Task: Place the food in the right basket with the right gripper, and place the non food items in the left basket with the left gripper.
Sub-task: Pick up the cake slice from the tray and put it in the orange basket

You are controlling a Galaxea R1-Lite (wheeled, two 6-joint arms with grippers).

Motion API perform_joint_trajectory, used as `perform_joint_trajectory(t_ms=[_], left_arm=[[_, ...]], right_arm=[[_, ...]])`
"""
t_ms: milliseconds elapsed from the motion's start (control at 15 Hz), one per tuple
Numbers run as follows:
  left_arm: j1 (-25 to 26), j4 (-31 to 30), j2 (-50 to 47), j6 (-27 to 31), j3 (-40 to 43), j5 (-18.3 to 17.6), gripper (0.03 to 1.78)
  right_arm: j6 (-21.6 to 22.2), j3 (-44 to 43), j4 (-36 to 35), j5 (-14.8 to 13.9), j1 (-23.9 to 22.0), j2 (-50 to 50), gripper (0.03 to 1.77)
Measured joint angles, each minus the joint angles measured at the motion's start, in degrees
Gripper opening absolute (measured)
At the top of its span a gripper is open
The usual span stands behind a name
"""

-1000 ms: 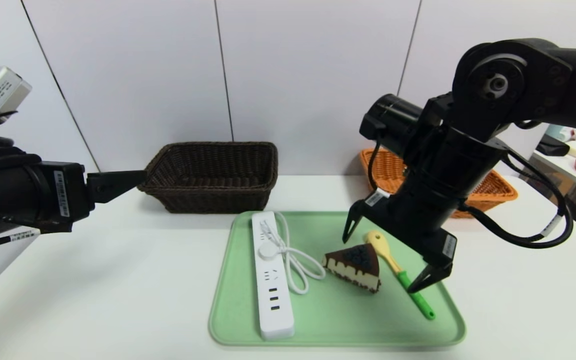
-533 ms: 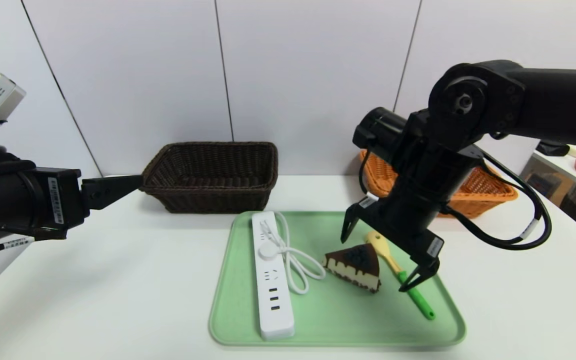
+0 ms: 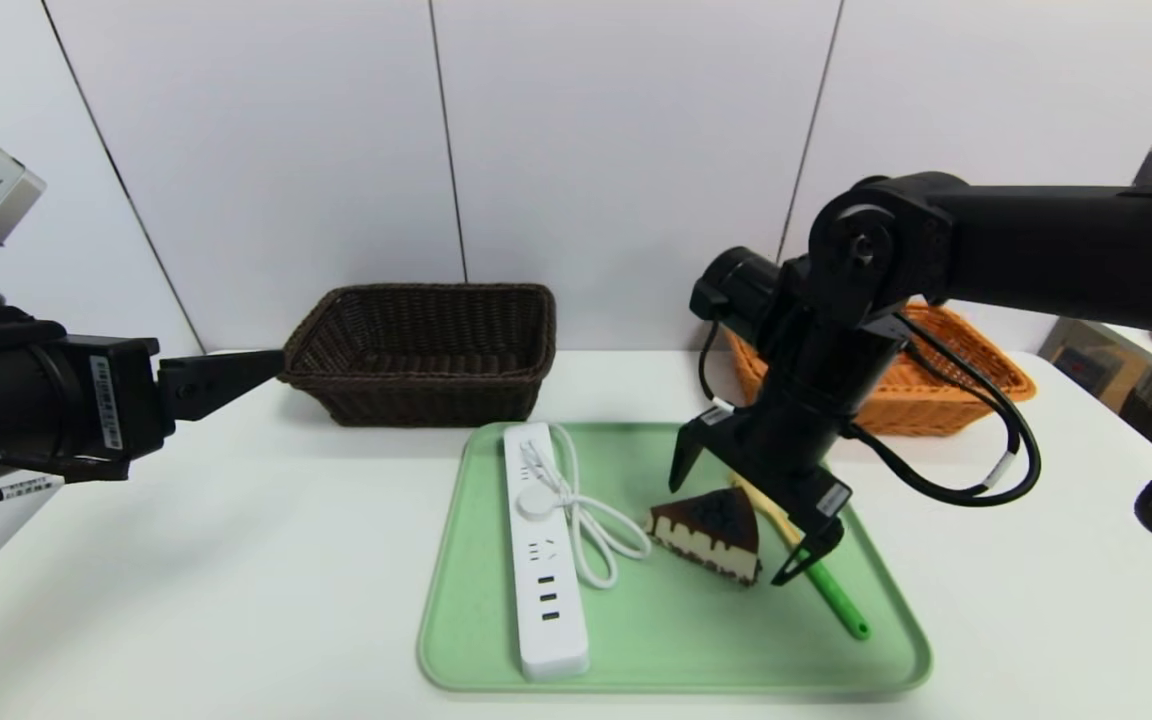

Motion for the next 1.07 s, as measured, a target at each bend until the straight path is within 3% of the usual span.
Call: perform_joint_trajectory(t_ms=[1067], left_arm=[[0.0,0.0,-0.49,-0.09,0.04,0.02,1.69]], right_arm=[[-0.51,0.0,-1.43,0.78,-1.23,3.19,1.71]])
